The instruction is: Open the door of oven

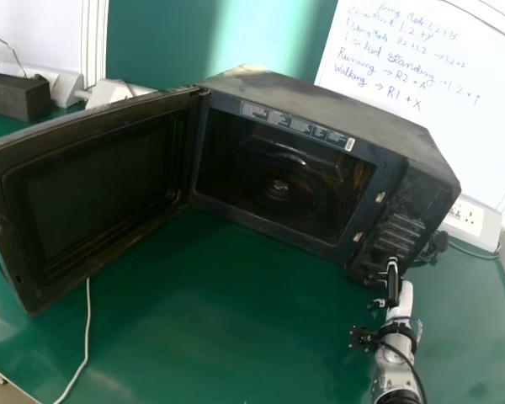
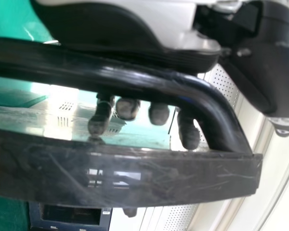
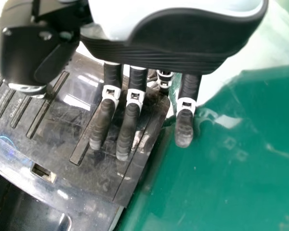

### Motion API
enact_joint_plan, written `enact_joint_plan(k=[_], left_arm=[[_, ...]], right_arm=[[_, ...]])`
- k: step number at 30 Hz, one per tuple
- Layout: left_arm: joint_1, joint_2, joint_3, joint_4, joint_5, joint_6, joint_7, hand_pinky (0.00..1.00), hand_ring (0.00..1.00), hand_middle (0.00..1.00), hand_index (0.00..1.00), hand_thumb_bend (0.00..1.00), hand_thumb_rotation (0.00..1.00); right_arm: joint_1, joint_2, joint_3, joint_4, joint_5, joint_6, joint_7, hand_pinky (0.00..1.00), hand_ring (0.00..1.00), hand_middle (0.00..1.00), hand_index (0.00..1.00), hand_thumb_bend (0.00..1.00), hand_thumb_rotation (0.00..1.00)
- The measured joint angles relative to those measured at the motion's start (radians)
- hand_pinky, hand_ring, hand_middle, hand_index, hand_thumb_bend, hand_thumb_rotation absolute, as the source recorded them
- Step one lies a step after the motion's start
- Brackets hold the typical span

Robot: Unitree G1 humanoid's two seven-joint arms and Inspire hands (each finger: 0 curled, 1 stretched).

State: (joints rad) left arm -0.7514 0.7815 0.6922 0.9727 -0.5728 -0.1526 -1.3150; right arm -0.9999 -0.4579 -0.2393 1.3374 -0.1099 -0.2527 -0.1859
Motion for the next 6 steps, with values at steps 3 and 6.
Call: enact_joint_plan(k=[3,6], left_arm=[[-0.016,0.012,0.0,0.037,0.01,-0.013,0.01,0.0,0.0,0.05,0.09,0.82,0.91],[-0.032,0.018,0.0,0.078,0.017,-0.021,0.009,0.0,0.0,0.05,0.09,0.82,0.91]], right_arm=[[0.0,0.001,0.006,0.0,0.0,-0.001,0.005,0.19,0.24,0.38,0.63,0.7,1.0],[0.0,0.001,0.007,0.0,-0.001,-0.001,0.014,0.19,0.24,0.38,0.63,0.7,1.0]])
